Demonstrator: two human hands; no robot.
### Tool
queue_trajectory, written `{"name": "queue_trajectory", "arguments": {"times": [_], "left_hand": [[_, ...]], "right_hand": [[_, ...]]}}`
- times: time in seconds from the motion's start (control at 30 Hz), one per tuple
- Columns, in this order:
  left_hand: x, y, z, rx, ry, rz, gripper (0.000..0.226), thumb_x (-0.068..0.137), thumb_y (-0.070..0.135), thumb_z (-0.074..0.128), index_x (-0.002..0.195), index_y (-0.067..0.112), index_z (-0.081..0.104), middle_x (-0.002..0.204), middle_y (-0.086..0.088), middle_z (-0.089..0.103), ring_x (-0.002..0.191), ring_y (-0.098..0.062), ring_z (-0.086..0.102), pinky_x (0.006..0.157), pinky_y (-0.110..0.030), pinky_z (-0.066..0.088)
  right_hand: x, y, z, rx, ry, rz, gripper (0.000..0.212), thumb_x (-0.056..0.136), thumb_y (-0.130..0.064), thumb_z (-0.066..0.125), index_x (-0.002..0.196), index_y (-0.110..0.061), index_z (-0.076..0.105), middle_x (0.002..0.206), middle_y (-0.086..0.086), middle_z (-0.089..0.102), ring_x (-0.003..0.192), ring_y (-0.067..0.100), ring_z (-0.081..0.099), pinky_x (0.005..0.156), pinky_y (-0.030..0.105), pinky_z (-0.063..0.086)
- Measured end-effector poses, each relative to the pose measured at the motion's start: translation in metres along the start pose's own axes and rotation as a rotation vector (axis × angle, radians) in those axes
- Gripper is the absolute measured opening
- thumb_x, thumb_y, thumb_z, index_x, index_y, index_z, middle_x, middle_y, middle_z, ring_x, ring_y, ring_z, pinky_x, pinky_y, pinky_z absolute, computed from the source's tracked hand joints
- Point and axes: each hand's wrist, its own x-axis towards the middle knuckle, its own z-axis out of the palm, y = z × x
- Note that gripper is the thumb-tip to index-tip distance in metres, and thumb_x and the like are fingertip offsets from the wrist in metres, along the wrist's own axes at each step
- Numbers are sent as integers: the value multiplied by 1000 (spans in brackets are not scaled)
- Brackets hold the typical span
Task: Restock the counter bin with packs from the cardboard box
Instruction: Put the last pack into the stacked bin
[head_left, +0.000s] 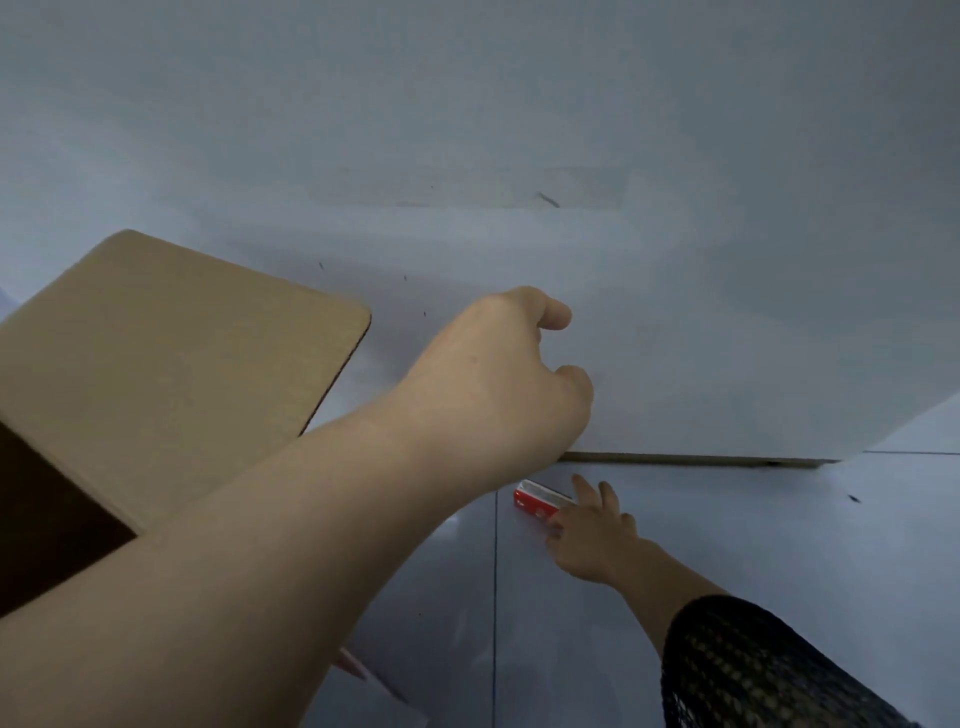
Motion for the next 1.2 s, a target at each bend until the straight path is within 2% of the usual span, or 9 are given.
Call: {"name": "queue_trajectory", "arguments": {"times": [0.13,0.27,0.4,0.57,0.63,0.77,0.9,1.1,1.2], "left_hand": [[-1,-2,3,-6,10,-8,46,91,30,57,135,36,44,115,5,63,66,5,50,58,-3,39],[-5,-2,3,-6,39,-7,48,91,25,56,137,31,43,104,7,63,63,5,48,51,-1,41],[-11,2,-2,13,42,-21,50,93,23,55,141,30,40,140,6,47,68,7,49,48,4,37],[-24,16,-15,85,97,8,49,93,24,55,140,29,41,140,7,47,120,-8,49,80,-14,36],[-28,26,-19,93,126,19,49,93,23,55,139,29,42,138,6,49,120,-10,50,85,-18,37],[-33,52,-22,80,162,27,48,91,21,57,137,27,45,134,5,52,111,-8,51,87,-18,38],[-47,85,-33,87,152,11,48,91,21,55,137,29,44,135,9,49,100,-2,48,82,-16,35],[-85,148,-71,136,157,-45,48,91,20,55,136,31,44,139,11,47,122,-5,46,94,-19,39],[-103,188,-96,181,195,-83,47,91,21,57,135,33,45,138,11,48,126,-8,45,102,-25,40]], "right_hand": [[7,2,1,-66,-82,-5,50,100,-35,30,149,-23,29,159,0,3,146,32,-8,115,54,11],[-3,-2,-5,-38,84,-104,42,100,-27,39,142,-24,44,149,4,26,138,25,25,111,44,26],[-25,-6,-24,181,317,-163,25,94,-28,54,110,-15,67,124,5,51,106,20,57,89,27,46],[-66,-4,-55,231,389,-220,16,86,-23,63,91,-19,48,113,4,56,97,21,59,80,28,46],[-85,-1,-67,289,406,-258,30,83,-22,65,96,-21,37,107,3,58,93,21,59,75,30,46],[-118,3,-94,392,379,-305,51,80,-25,67,124,-20,42,114,1,55,101,19,58,78,26,45],[-158,-3,-126,506,368,-278,29,79,-25,66,102,-17,51,95,0,45,84,18,55,72,28,47],[-243,-16,-186,665,275,-325,24,84,-18,55,104,-17,41,86,4,57,72,22,58,61,32,47],[-291,-24,-226,729,280,-309,27,85,-18,55,109,-16,41,91,9,61,79,27,61,64,34,47]]}}
